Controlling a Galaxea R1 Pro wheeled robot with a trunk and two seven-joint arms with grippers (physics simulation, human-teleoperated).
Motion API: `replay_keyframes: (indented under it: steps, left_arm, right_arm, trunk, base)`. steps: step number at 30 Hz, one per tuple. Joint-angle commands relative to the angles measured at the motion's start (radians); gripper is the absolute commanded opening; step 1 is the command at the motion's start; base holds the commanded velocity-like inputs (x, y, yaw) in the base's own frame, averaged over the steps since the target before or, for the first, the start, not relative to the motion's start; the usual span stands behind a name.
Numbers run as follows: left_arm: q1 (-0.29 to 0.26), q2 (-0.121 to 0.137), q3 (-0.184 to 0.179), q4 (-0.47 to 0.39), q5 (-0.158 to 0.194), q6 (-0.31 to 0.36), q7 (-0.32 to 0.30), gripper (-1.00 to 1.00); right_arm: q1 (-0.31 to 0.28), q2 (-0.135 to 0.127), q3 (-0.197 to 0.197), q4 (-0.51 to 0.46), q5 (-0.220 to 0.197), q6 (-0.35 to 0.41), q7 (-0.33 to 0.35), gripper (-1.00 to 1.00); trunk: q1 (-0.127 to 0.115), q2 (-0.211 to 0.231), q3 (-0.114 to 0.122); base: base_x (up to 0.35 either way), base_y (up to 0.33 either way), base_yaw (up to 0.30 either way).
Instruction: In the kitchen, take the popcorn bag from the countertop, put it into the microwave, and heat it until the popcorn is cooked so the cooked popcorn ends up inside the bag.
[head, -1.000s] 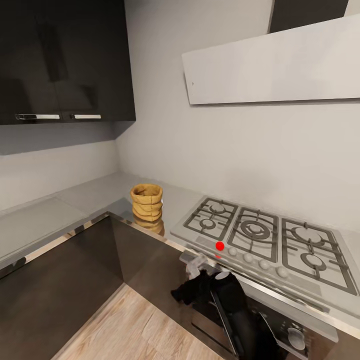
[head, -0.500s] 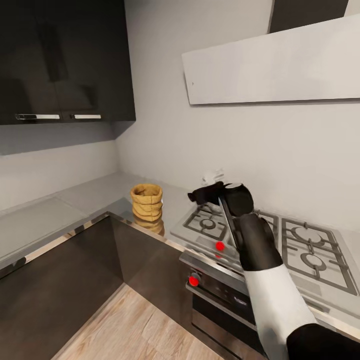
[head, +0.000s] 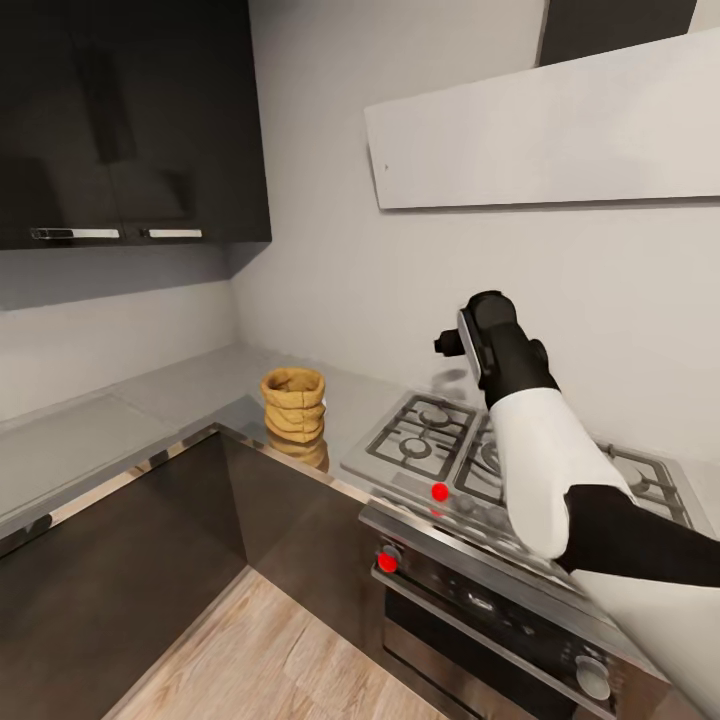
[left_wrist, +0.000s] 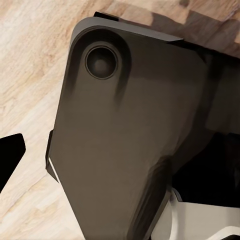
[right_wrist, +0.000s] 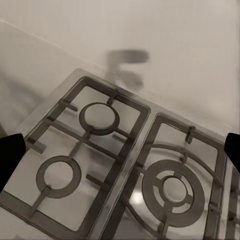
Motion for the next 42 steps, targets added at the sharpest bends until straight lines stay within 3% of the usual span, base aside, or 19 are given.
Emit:
replay_keyframes:
  steps: [1, 6, 8, 10, 29, 30, 31, 33, 42]
  left_arm:
    - [0.0, -0.001, 0.002, -0.001, 0.004, -0.001, 0.0, 1.0]
    - [0.0, -0.002, 0.002, -0.001, 0.004, -0.001, 0.0, 1.0]
    - [0.0, -0.002, 0.002, -0.001, 0.004, -0.001, 0.0, 1.0]
    - [0.0, -0.001, 0.002, -0.001, 0.004, -0.001, 0.0, 1.0]
    - [0.0, 0.0, 0.001, -0.002, 0.004, -0.001, -0.008, 1.0]
    - [0.0, 0.0, 0.0, -0.002, 0.004, -0.001, -0.008, 1.0]
    - [0.0, 0.0, 0.0, -0.002, 0.004, -0.001, -0.008, 1.0]
    - [0.0, 0.001, 0.0, -0.002, 0.004, -0.001, -0.008, 1.0]
    - [0.0, 0.001, 0.002, -0.001, 0.004, -0.001, -0.008, 1.0]
  right_arm:
    - [-0.002, 0.001, -0.004, 0.002, -0.006, 0.002, -0.007, 1.0]
    - [-0.003, 0.001, -0.007, 0.018, -0.021, 0.002, -0.007, 1.0]
    - [-0.003, 0.001, -0.007, 0.019, -0.076, 0.002, -0.007, 1.0]
    - [-0.003, 0.001, -0.007, 0.02, -0.089, 0.002, -0.008, 1.0]
    - [-0.003, 0.001, -0.006, 0.02, -0.106, 0.002, -0.004, 1.0]
    - [-0.003, 0.001, -0.006, 0.02, -0.122, 0.002, -0.004, 1.0]
    - [-0.003, 0.001, -0.005, 0.02, -0.177, 0.002, -0.005, 1.0]
    - [-0.003, 0.001, -0.005, 0.02, -0.2, 0.002, -0.006, 1.0]
    - [-0.003, 0.001, -0.003, 0.022, -0.202, 0.002, -0.014, 1.0]
  trunk:
    - [0.0, -0.001, -0.001]
    - [0.0, -0.001, -0.001]
    - [0.0, -0.001, -0.001]
    - [0.0, -0.001, -0.001]
    - [0.0, -0.001, -0.001]
    - [0.0, -0.001, -0.001]
    - [0.0, -0.001, -0.001]
    - [0.0, -0.001, -0.001]
    - [0.0, -0.001, -0.001]
  base:
    - [0.0, 0.0, 0.0]
    - [0.0, 0.0, 0.0]
    - [0.0, 0.0, 0.0]
    - [0.0, 0.0, 0.0]
    - [0.0, 0.168, 0.0]
    - [0.0, 0.097, 0.0]
    - [0.0, 0.025, 0.0]
    - [0.0, 0.011, 0.0]
    - [0.0, 0.213, 0.0]
